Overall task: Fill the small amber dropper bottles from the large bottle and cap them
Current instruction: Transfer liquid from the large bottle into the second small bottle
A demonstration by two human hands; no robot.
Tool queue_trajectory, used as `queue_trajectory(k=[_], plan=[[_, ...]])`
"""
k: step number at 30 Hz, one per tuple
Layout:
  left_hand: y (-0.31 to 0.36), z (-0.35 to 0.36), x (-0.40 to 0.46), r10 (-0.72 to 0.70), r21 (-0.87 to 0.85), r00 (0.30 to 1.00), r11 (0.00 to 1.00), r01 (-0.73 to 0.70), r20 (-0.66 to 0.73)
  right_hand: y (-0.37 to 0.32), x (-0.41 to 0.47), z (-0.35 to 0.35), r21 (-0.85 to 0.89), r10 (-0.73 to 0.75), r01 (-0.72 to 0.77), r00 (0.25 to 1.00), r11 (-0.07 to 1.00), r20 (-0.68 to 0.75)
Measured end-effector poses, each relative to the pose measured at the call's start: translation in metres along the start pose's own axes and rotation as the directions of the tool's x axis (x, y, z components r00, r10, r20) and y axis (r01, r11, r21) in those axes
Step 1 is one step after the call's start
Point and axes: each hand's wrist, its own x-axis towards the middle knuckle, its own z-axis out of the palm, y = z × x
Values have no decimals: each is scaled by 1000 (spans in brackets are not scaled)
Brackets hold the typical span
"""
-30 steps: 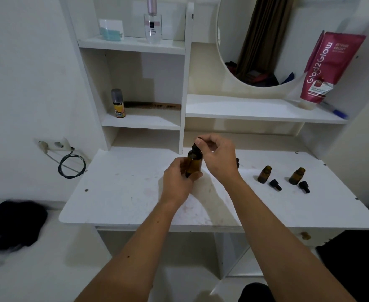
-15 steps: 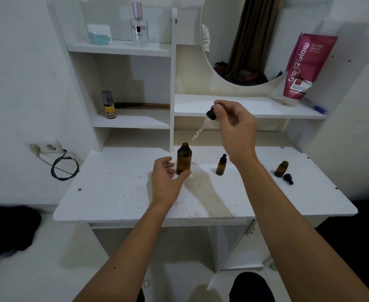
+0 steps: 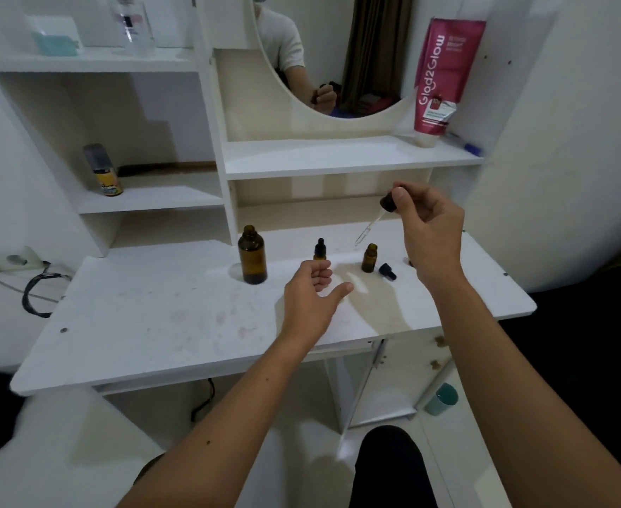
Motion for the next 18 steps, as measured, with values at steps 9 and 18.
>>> queue_trajectory(k=[9, 18], plan=[[5, 57, 29, 24, 55, 998, 998, -28, 60, 24, 11, -26, -49, 31, -33, 999, 998, -36], [-1, 68, 54, 82, 157, 996, 984, -88, 42, 38, 18, -19, -26, 49, -49, 999, 998, -21]])
